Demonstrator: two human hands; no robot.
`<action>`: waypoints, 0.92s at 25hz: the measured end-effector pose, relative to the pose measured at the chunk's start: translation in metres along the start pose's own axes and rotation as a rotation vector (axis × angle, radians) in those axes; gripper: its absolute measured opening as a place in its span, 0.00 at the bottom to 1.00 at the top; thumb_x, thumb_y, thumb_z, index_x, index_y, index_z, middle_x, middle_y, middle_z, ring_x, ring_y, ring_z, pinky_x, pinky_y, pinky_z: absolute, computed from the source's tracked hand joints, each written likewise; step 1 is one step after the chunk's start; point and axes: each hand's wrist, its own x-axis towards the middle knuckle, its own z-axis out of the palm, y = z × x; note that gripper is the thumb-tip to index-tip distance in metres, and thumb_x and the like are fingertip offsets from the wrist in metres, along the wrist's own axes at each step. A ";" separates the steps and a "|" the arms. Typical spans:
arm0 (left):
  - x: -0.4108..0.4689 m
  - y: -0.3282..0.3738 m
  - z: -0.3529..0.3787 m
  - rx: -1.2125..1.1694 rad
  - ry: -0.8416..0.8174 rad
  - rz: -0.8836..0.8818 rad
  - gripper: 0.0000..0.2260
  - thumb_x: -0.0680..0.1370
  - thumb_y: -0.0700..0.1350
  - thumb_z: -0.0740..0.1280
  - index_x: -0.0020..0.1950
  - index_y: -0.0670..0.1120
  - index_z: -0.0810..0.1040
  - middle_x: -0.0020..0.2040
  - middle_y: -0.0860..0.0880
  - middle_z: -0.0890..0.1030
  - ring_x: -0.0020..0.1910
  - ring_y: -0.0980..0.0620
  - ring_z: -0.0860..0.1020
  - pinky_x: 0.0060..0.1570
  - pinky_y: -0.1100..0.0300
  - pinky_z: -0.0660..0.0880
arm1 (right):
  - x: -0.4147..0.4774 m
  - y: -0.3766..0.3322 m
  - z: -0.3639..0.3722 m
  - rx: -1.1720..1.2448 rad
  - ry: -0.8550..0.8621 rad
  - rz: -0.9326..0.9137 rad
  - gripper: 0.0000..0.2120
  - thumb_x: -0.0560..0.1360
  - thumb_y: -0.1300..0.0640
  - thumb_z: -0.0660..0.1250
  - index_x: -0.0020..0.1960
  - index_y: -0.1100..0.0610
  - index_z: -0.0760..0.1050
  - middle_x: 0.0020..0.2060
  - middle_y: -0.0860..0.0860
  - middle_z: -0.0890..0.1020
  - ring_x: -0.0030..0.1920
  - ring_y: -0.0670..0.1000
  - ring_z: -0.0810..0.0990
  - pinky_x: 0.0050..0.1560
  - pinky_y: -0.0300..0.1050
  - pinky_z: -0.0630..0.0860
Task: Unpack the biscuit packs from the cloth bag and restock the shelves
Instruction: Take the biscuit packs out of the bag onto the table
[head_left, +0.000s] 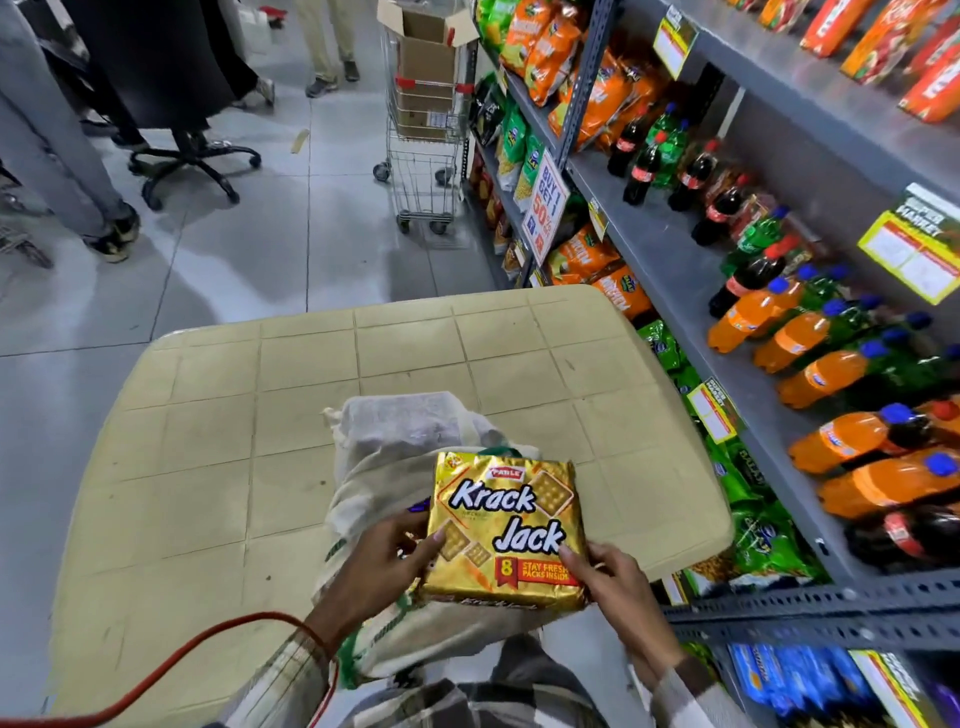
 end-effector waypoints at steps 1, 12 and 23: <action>0.013 0.005 0.008 -0.006 -0.042 0.033 0.07 0.80 0.47 0.66 0.50 0.48 0.84 0.38 0.57 0.83 0.33 0.59 0.80 0.33 0.65 0.75 | 0.007 0.004 -0.012 0.026 0.054 -0.010 0.16 0.72 0.41 0.72 0.52 0.52 0.82 0.49 0.50 0.85 0.49 0.50 0.85 0.52 0.52 0.81; 0.160 0.013 0.179 0.075 -0.119 0.063 0.07 0.81 0.46 0.65 0.44 0.47 0.79 0.36 0.53 0.81 0.31 0.60 0.80 0.32 0.66 0.74 | 0.132 0.049 -0.145 0.003 0.311 0.084 0.08 0.80 0.54 0.64 0.47 0.57 0.78 0.53 0.59 0.74 0.53 0.60 0.78 0.55 0.52 0.76; 0.186 -0.027 0.258 0.156 -0.112 -0.178 0.07 0.80 0.50 0.63 0.52 0.49 0.78 0.43 0.52 0.82 0.39 0.55 0.83 0.38 0.56 0.80 | 0.201 0.122 -0.184 -0.216 0.168 0.142 0.18 0.82 0.57 0.59 0.69 0.62 0.71 0.64 0.62 0.70 0.64 0.62 0.73 0.64 0.48 0.68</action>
